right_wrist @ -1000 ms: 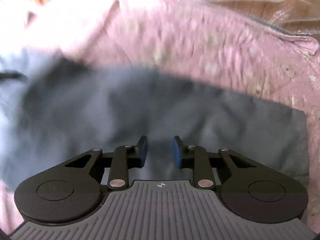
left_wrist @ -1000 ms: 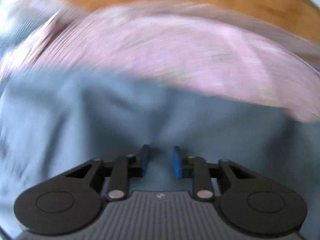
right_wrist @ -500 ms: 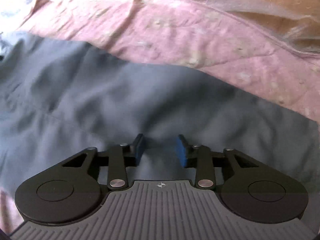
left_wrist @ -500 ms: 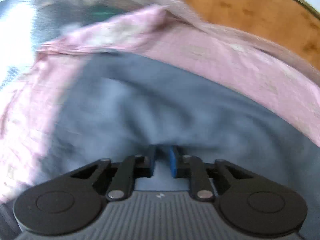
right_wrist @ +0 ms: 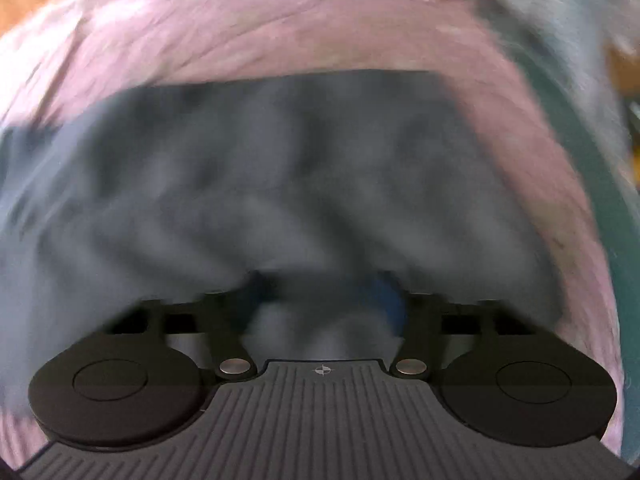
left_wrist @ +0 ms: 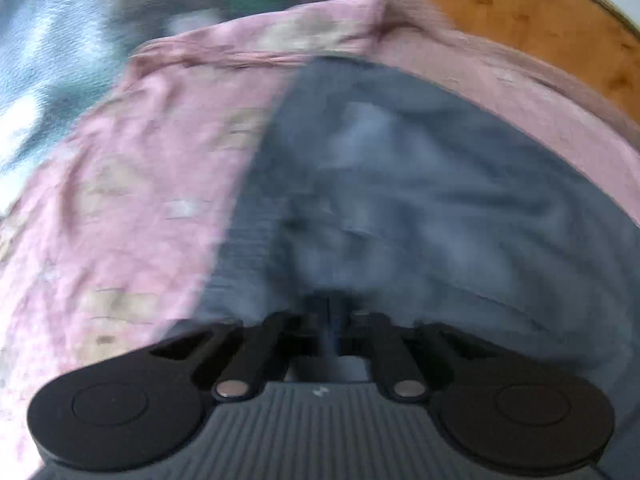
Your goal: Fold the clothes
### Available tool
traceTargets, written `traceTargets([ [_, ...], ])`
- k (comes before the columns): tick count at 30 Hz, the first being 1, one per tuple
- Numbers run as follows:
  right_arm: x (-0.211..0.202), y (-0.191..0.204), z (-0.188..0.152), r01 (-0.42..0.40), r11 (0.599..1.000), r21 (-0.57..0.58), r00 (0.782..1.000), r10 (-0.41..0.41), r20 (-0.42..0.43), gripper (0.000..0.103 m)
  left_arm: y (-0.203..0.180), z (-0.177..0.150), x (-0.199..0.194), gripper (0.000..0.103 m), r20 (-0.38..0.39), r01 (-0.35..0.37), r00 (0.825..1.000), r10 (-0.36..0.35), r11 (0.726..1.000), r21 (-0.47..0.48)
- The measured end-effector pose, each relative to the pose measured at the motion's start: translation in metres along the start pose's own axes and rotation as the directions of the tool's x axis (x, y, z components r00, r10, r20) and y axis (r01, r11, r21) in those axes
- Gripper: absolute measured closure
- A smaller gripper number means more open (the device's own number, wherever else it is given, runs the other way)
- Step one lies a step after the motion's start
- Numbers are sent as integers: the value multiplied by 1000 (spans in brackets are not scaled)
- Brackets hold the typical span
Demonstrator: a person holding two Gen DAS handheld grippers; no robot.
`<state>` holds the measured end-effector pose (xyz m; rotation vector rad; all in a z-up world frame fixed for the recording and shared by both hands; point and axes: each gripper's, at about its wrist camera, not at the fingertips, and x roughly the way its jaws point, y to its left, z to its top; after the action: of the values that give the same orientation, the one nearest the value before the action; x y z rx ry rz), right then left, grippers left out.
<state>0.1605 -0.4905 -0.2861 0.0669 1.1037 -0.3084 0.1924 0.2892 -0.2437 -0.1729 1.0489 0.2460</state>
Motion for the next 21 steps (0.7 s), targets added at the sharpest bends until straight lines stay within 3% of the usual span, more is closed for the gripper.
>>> traceTargets([
  [2,-5,-29,-3,173,978,117,985,-175,4,50,8,3,-4,99,4,-36,999,36,999,-11],
  [3,-12,-43,-7,176,967,182,983,-182,16,58,10,3,-7,99,3,-48,999,48,999,-14],
  [5,-10,-55,-9,124,971,204,990,-135,43,55,8,-5,-16,98,8,-109,994,109,994,-29],
  [7,-9,-67,-10,71,972,225,993,-89,71,53,6,-18,-38,76,39,-126,991,130,988,-93],
  [8,-8,-73,-11,44,971,235,994,-66,86,53,5,-25,-49,72,54,-115,991,123,985,-132],
  [11,-5,-91,-14,-37,965,262,992,3,130,54,-12,-56,-83,71,84,-104,989,122,975,-199],
  [13,-4,-103,-16,-91,956,277,986,47,160,74,-31,-78,-97,71,69,-121,988,137,972,-202],
  [15,-2,-115,-18,-145,946,291,977,91,191,86,-50,-101,-112,71,49,-141,987,153,971,-192],
  [17,0,-126,-19,-197,932,303,966,132,221,89,-67,-126,-131,71,46,-150,986,162,969,-195],
  [21,6,-131,-11,-189,932,308,971,132,198,90,-101,-154,-151,71,37,-150,987,159,971,-184],
])
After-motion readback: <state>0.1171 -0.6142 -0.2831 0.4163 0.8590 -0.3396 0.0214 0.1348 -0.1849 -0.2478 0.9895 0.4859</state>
